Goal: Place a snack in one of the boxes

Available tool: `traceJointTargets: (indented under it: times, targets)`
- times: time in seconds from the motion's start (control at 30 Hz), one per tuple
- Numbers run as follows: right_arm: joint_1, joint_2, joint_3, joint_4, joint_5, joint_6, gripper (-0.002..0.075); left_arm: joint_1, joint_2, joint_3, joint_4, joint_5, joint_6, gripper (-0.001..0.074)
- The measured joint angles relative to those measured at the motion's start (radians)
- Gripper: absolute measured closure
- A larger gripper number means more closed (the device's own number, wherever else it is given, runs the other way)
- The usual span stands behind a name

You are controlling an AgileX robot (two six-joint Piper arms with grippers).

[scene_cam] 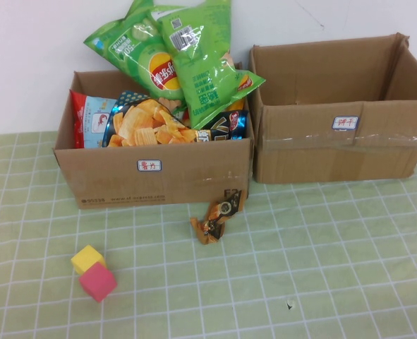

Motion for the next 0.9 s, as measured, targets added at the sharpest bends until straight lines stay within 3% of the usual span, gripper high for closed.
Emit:
traceJointTargets:
  times: [0.9]
  targets:
    - [0.000, -0.010, 0.004, -0.002, -0.020, 0.000, 0.0728, 0.000, 0.000, 0.000, 0.000, 0.000, -0.002, 0.0738]
